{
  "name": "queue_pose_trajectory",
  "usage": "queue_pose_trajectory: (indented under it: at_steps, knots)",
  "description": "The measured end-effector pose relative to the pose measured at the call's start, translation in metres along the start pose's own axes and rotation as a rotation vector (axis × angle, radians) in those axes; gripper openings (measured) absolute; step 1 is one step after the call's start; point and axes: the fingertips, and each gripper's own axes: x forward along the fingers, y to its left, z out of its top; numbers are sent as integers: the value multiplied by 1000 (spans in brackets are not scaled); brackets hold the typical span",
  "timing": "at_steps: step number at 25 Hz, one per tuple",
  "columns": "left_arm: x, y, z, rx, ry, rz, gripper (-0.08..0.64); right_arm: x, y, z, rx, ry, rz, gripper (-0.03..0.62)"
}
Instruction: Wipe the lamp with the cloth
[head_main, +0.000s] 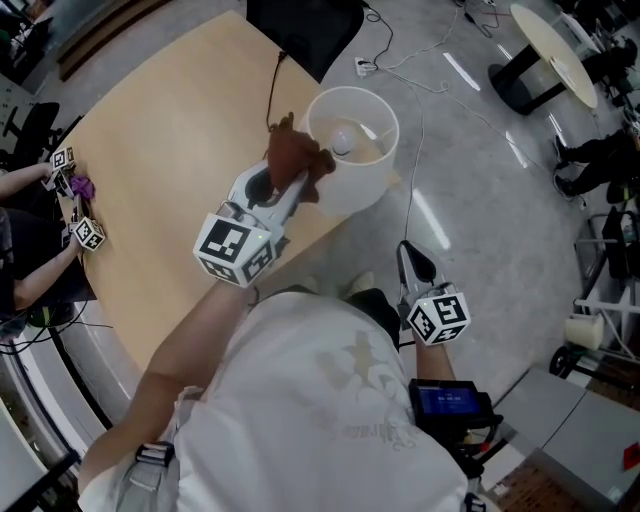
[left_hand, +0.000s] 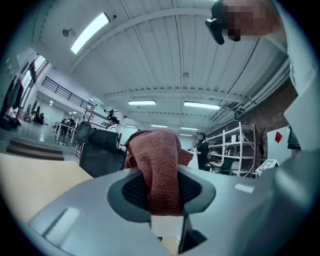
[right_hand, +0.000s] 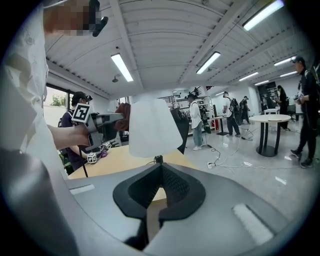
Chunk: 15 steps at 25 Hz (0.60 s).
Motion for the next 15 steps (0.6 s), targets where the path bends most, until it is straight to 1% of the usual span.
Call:
queue_pose_trajectory:
  at_steps: [5,12,15]
  knots:
    - [-10,7,-32,-34,79,35,120,-10,2,-8,10,1,-17,11]
    - [-14,13,-87,-91,216,89,121,-17,-6,-7,15,6,-17,11]
    - [-21,19,-103,-117,262,105,121,-16,-1,-6,19,2,-19,11]
